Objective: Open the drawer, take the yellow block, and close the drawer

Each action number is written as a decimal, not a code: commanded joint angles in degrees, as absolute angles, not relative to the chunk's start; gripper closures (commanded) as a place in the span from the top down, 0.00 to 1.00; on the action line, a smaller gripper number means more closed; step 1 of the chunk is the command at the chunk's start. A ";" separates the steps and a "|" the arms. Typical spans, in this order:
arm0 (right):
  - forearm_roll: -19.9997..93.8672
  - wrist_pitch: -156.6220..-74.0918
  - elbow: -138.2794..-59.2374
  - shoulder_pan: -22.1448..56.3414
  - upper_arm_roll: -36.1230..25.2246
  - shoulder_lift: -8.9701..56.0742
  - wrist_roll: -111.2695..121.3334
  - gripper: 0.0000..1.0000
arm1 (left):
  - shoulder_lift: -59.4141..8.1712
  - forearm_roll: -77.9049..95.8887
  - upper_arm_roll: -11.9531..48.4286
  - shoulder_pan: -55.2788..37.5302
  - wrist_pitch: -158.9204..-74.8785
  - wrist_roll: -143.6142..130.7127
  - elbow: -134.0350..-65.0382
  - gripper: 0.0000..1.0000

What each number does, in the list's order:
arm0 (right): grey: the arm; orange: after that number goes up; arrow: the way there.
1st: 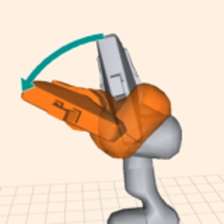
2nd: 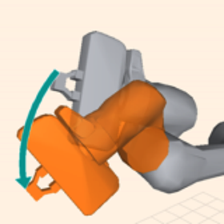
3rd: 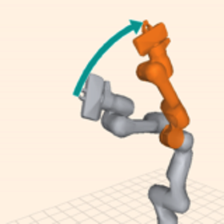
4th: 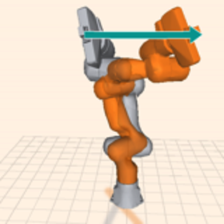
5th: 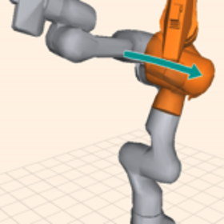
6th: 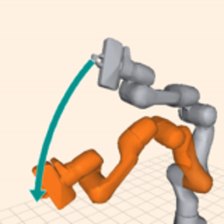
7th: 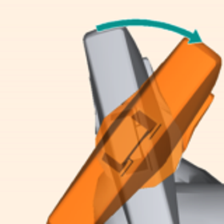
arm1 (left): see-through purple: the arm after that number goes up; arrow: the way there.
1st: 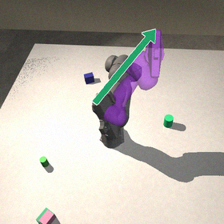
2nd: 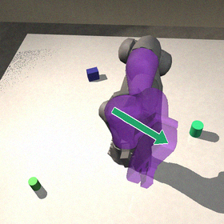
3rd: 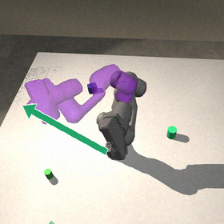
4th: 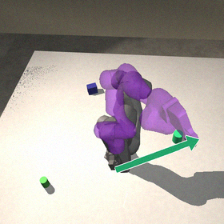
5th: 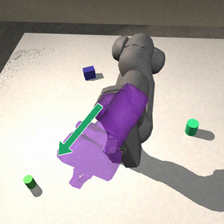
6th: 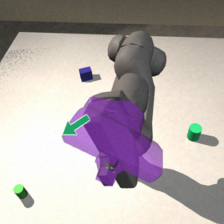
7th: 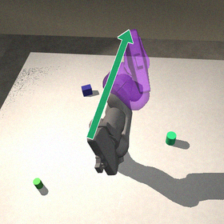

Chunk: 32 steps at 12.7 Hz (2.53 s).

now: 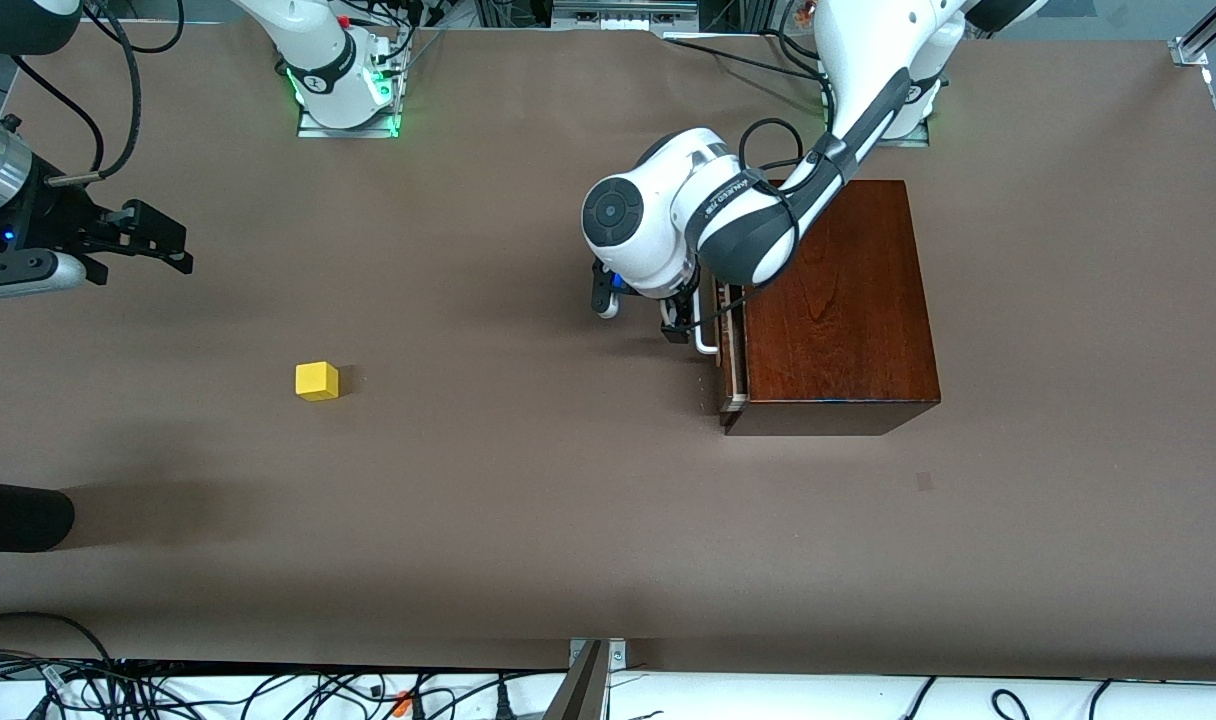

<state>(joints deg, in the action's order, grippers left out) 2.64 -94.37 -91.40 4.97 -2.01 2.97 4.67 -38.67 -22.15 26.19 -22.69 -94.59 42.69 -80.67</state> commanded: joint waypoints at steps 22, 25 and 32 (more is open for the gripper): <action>1.85 -92.55 -89.82 4.75 -1.41 3.34 4.13 1.00 | -16.01 -12.05 22.61 -1.85 -82.70 18.90 -74.26 1.00; 1.85 -92.55 -89.82 4.75 -1.41 3.34 4.22 1.00 | -9.60 -5.12 11.82 -2.63 -85.14 12.86 -80.83 1.00; 1.85 -92.46 -89.82 4.75 -1.49 3.34 4.22 1.00 | -0.18 -0.97 -1.76 -5.10 -94.39 -4.91 -93.52 1.00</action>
